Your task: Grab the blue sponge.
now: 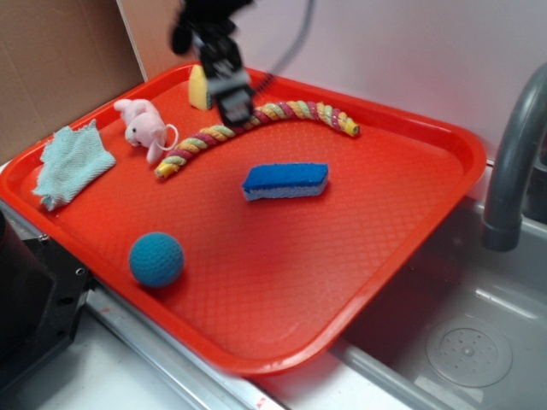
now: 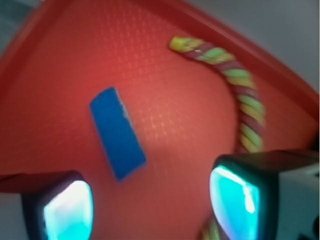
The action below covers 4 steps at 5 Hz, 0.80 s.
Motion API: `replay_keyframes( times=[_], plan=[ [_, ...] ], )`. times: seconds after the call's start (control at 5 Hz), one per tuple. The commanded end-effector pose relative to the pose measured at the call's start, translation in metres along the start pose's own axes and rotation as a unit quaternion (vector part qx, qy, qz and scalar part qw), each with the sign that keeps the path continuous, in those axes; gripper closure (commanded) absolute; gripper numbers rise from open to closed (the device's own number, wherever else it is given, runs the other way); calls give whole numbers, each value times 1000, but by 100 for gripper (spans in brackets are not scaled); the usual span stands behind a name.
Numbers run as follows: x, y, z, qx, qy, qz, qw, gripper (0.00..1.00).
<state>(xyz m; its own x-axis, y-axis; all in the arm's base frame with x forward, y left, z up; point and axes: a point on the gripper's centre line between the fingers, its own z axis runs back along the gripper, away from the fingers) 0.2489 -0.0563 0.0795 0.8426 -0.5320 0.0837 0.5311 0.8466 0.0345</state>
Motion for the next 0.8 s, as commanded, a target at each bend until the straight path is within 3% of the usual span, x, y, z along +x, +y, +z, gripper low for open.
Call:
replay_keyframes(
  times=[0.0, 0.2, 0.4, 0.6],
  plan=[
    [11, -15, -47, -1, 0, -35, 999, 0],
    [12, -17, -47, -4, 6, -6, 1000, 15],
    [16, -21, -45, 4, 8, 20, 1000, 100],
    [16, -20, -9, 32, 14, 39, 999, 100]
  ],
)
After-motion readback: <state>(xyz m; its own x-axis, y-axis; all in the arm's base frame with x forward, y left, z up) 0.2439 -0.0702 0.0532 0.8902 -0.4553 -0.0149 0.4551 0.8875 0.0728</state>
